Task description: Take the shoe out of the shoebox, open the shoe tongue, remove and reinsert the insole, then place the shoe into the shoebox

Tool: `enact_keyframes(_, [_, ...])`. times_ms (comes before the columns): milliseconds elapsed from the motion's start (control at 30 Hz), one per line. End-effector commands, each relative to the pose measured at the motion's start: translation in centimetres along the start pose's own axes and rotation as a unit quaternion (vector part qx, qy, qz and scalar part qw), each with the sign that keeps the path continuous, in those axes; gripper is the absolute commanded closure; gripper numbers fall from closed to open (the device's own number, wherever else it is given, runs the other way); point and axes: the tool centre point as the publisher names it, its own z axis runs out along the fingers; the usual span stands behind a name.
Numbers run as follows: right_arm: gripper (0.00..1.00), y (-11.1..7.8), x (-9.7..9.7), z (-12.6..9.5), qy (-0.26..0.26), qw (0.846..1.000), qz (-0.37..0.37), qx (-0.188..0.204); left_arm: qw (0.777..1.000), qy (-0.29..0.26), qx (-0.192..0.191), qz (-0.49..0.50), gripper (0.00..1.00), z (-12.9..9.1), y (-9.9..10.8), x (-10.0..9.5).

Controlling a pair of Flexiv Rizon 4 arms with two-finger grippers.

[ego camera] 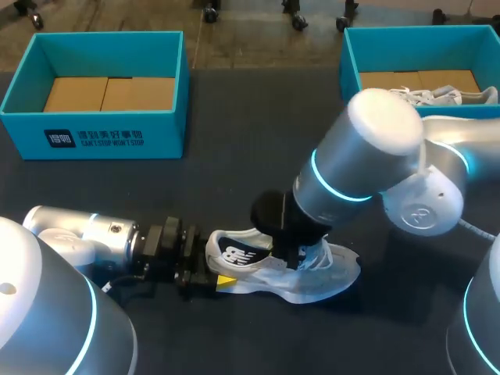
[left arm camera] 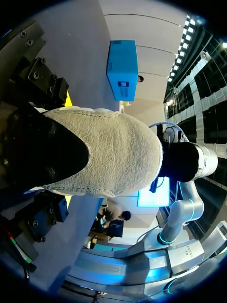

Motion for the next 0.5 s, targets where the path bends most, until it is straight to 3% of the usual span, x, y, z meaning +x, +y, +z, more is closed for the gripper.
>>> enact_keyframes(33, [1.00,-1.4,-0.3,-1.3,0.014,0.999,-0.015,-0.030,1.000,0.000,0.000,0.000,1.00,0.3,0.4,-0.2])
enact_keyframes(500, [1.00,-1.3,-1.4,-2.0,0.034,0.996,-0.063,-0.056,1.000,0.000,0.000,0.000,1.00,0.3,0.4,-0.2])
